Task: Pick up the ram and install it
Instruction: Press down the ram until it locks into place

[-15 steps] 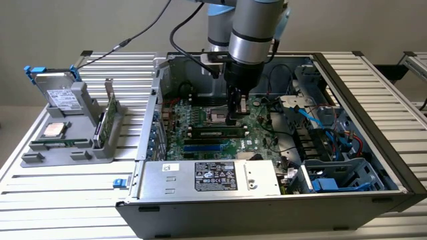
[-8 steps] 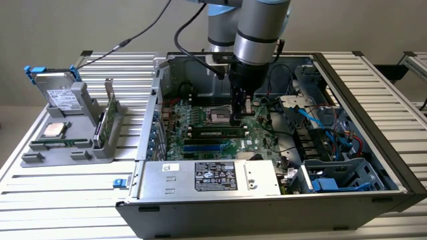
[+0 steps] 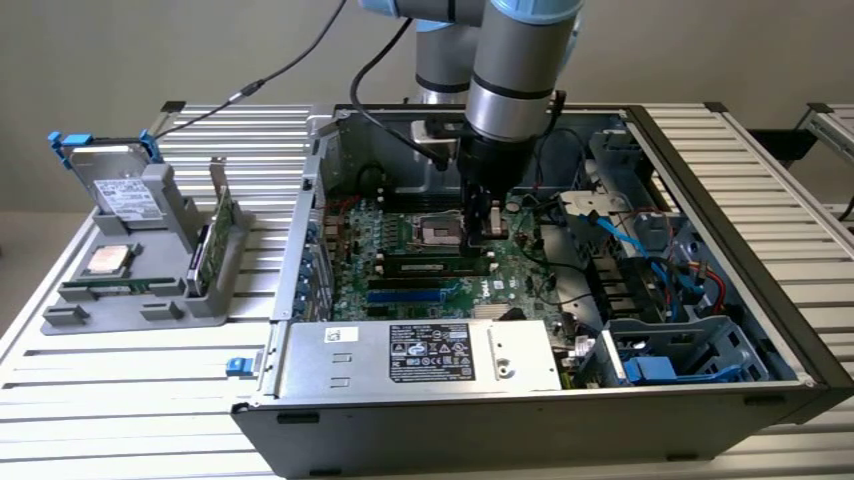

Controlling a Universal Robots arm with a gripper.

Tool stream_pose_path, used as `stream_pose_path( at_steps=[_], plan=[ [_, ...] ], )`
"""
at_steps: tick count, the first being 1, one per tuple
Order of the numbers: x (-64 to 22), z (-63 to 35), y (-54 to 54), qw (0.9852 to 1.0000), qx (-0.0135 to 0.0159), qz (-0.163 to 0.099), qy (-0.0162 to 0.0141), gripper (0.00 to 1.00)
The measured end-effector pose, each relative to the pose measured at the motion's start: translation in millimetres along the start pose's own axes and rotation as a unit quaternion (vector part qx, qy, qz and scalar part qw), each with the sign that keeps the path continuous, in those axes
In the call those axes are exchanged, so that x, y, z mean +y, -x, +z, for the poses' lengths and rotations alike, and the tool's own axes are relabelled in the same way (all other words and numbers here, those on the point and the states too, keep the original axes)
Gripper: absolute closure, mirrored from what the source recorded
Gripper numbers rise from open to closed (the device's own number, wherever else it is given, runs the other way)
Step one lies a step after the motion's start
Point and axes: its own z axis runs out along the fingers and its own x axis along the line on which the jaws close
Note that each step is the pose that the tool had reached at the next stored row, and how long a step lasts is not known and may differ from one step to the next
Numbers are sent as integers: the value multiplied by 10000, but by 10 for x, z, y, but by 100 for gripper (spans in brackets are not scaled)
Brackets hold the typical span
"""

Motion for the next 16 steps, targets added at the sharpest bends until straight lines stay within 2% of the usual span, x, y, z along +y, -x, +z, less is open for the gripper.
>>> stream_pose_path(
  at_steps=[16],
  plan=[
    [-7, 84, 3, 10000, 3, 0, 2, 90]
  ],
)
